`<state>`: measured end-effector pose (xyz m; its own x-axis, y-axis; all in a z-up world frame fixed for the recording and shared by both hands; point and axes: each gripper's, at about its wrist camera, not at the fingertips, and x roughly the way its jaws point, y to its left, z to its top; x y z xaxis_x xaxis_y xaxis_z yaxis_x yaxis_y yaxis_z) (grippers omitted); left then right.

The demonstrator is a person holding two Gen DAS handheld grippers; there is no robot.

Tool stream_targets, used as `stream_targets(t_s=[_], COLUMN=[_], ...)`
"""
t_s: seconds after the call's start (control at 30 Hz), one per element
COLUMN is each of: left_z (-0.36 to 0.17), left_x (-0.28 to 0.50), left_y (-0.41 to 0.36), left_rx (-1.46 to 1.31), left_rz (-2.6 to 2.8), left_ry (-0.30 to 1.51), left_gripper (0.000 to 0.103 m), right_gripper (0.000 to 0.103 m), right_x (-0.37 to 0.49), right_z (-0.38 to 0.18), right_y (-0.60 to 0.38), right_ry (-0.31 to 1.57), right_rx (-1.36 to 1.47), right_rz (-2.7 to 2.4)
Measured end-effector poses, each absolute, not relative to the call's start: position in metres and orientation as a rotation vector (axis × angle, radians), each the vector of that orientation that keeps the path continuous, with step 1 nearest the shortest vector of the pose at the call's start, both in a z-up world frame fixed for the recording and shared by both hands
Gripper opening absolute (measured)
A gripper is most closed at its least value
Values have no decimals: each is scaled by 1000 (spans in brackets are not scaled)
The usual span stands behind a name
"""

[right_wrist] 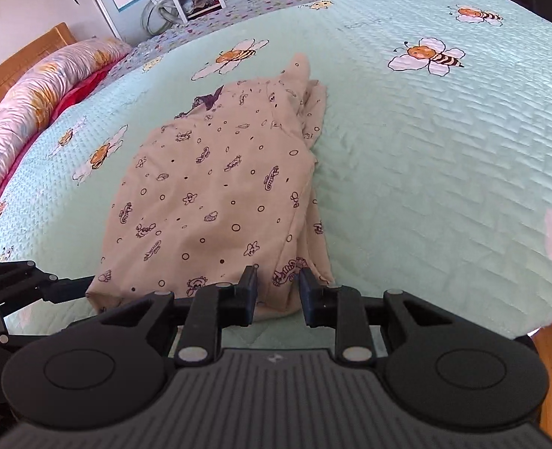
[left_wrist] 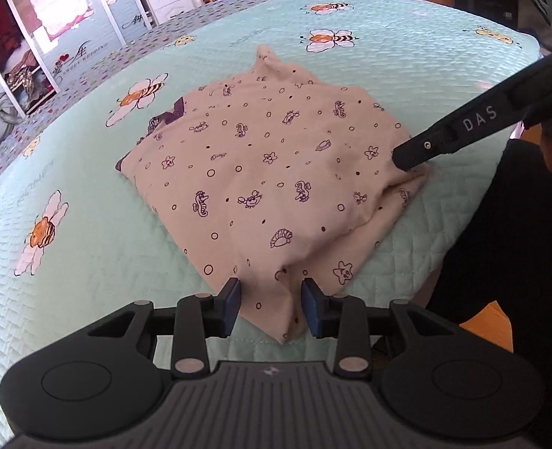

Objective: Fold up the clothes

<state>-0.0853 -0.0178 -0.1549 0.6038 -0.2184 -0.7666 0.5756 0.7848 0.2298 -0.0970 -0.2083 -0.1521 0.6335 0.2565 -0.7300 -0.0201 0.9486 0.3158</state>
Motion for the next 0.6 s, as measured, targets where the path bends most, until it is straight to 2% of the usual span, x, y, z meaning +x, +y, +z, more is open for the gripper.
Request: stream_targets(t_s=[0.03,0.07,0.1,0.3,0.37,0.43,0.5,0.53,0.57,0.6], left_z=[-155,-155,-153,-136,-152,-166,-163,-161,-159,-157], left_x=[-85,-85,-86,-91,-83,-82,-87,-88,-89,-89], left_y=[-16,-15,-11,10,2,-4,-7,-7,-7,-6], left_rx=[482,472,464,383,425,456,474,472,471,471], left_rz=[-486,-490,-487,-505,-501,-495,-505,-510,-510,-508], left_ry=[802,805,808,806,856,868,843,840,838,837], left_gripper=[20,4,4,3,9,8,13,19,27,30], right_gripper=[23,12,8,4,4,4,7,10,15,21], right_x=[-99,-100,-102,-121,-113,-109,-111,-113,-115,-111], right_z=[-150,-148,-146,-121,-136,-145,-139,-131,-123,-123], right_y=[-208,-208,-207,-229,-232,-235,-234,-230,-226,-220], right_ry=[876,879,881,862,911,933,885,844,803,796], right_rx=[283,275,266,297,289,304,349,357,363,347], right_rz=[164,168,171,162,128,104,123,144,164,181])
